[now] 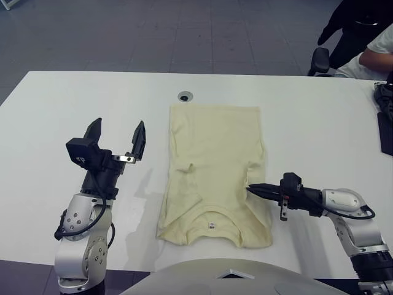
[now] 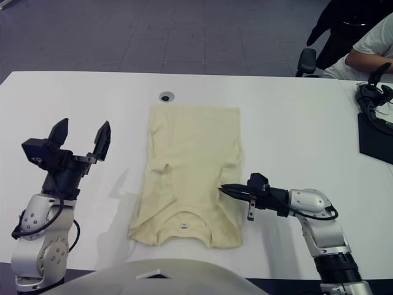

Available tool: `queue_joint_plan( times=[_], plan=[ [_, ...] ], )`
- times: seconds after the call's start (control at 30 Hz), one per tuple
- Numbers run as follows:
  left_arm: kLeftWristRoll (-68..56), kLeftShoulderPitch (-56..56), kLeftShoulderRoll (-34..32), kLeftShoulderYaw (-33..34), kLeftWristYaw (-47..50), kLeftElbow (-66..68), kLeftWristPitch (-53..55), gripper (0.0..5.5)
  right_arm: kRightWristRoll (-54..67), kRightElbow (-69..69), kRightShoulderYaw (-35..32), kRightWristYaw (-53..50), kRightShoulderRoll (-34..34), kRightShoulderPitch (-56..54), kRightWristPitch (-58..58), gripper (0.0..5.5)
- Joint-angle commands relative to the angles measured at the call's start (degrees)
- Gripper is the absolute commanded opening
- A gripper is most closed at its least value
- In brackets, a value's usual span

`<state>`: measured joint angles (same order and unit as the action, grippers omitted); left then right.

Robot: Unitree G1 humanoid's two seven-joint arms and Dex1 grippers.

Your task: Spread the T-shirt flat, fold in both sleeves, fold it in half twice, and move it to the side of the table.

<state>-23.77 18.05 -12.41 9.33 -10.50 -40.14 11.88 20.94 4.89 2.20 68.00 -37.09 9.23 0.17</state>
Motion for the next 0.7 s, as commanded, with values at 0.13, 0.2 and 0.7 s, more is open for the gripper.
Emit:
queue_joint_plan(
  times=[0.13,0.2,0.7],
  plan=[
    [1.6,0.5,-1.0,0.1,-0.7,0.4,0.1,5.40,2.4,1.1,-1.5,1.4,-0.6,1.2,-1.6,1.07],
    [2.1,0.4,-1.6,0.4,-1.3,0.3,-0.1,5.40,3.6,1.6,-2.9,1.2,-0.8,1.5,-1.5,1.40],
    [55.3,16.1,-36.0,-1.7,-10.6,16.2,-48.0,5.40,-25.1,-7.1,-16.1,-12.5,-4.6,5.4,-55.5,3.88]
  ],
)
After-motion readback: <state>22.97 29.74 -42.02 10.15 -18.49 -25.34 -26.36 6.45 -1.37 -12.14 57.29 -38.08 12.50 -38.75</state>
